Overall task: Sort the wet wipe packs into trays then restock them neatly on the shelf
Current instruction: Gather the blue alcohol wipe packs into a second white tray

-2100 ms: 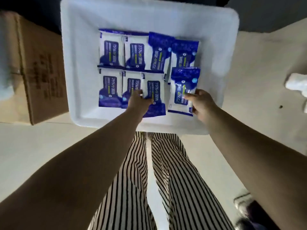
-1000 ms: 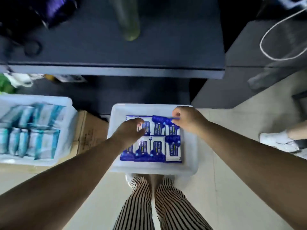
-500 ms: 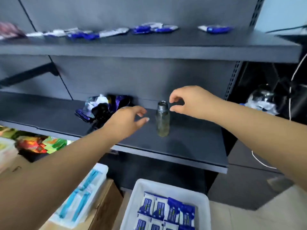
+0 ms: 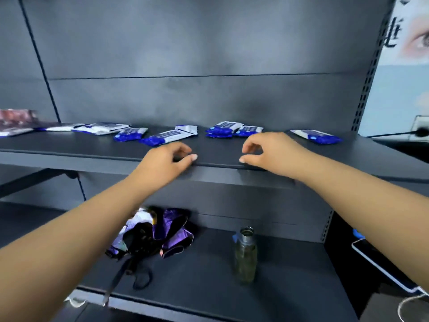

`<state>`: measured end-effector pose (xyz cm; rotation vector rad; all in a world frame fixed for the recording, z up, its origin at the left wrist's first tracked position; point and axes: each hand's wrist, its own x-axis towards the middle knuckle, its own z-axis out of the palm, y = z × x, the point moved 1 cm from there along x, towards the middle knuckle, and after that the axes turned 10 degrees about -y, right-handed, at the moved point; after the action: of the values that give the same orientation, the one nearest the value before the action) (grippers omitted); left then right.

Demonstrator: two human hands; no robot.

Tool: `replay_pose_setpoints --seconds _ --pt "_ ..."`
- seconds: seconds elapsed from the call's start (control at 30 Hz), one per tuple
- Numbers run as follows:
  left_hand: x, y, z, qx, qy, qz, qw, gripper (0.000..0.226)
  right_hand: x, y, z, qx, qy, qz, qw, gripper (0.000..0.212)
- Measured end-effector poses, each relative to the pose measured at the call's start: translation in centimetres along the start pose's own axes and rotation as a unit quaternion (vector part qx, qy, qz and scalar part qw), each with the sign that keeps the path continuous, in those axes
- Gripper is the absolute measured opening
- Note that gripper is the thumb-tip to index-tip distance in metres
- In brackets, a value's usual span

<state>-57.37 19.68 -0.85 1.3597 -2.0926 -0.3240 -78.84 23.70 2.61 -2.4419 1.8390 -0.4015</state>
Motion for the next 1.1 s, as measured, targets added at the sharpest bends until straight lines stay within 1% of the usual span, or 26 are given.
replay_pose_setpoints --seconds 0.1,0.23,0.33,0.4,0.47,0.5,0.57,0.63,0.7,0.77,0.83,0.87,0.93,0.97,1.03,1.07,1.1 --pt "3.1 -3.9 -1.0 0.015 -0.012 -0.006 1.0 0.025 5.9 -0.7 1.7 0.015 -0.015 0.03 0.999 0.019" --pt "6.1 -9.0 -3.4 0.064 -0.027 -0.014 0.997 0.027 13.8 -1.2 3.4 0.001 -0.043 0.083 0.996 0.024" --pt "8.5 -11.5 -5.3 0.092 -0.032 -0.024 0.995 0.033 19.0 -1.4 3.6 0.048 -0.035 0.126 0.99 0.026" --pt "9.4 -12.5 -5.3 0.094 -0.047 -0.034 0.994 0.035 22.1 -1.7 3.7 0.101 -0.019 0.156 0.982 0.036" --pt "9.9 -13.3 -4.9 0.094 -0.053 -0.03 0.994 0.039 24.7 -2.7 4.1 0.162 -0.033 0.181 0.969 0.043" --pt "10.1 -13.6 -4.6 0.099 -0.054 -0.021 0.993 0.041 25.8 -3.4 4.4 0.169 -0.054 0.191 0.965 0.044" --pt "10.4 -13.9 -4.5 0.106 -0.059 -0.005 0.993 0.045 27.4 -4.6 5.2 0.121 -0.117 0.201 0.965 0.046" --pt "10.6 -13.9 -4.4 0.112 -0.074 0.004 0.991 0.048 27.8 -5.3 5.5 0.061 -0.151 0.2 0.966 0.064" --pt "10.7 -14.1 -4.4 0.113 -0.081 -0.002 0.99 0.05 28.0 -5.4 5.5 0.07 -0.172 0.206 0.961 0.065" --pt "10.6 -14.0 -4.3 0.102 -0.074 -0.002 0.992 0.051 27.7 -5.0 5.5 0.14 -0.174 0.214 0.951 0.052" --pt "10.5 -13.9 -4.4 0.082 -0.064 0.003 0.995 0.051 27.3 -4.4 5.4 0.27 -0.151 0.2 0.93 0.032" --pt "10.5 -13.8 -4.6 0.061 -0.058 -0.002 0.996 0.052 26.9 -4.1 5.0 0.355 -0.142 0.188 0.905 0.022" --pt "10.8 -13.5 -5.1 -0.006 -0.037 -0.024 0.999 0.054 26.0 -3.7 3.8 0.502 -0.128 0.146 0.843 0.014" --pt "11.4 -13.5 -5.2 -0.036 -0.029 -0.033 0.998 0.055 25.6 -3.6 3.1 0.537 -0.118 0.122 0.826 0.014" --pt "12.7 -12.9 -5.0 -0.097 -0.041 -0.043 0.994 0.054 25.0 -3.8 2.0 0.566 -0.091 0.081 0.815 0.014" --pt "13.4 -12.4 -4.8 -0.154 -0.063 -0.042 0.985 0.044 24.8 -4.0 1.7 0.586 -0.074 0.064 0.804 0.012" --pt "14.0 -11.6 -4.6 -0.224 -0.089 -0.041 0.97 0.03 24.7 -4.3 1.4 0.612 -0.054 0.048 0.788 0.009"
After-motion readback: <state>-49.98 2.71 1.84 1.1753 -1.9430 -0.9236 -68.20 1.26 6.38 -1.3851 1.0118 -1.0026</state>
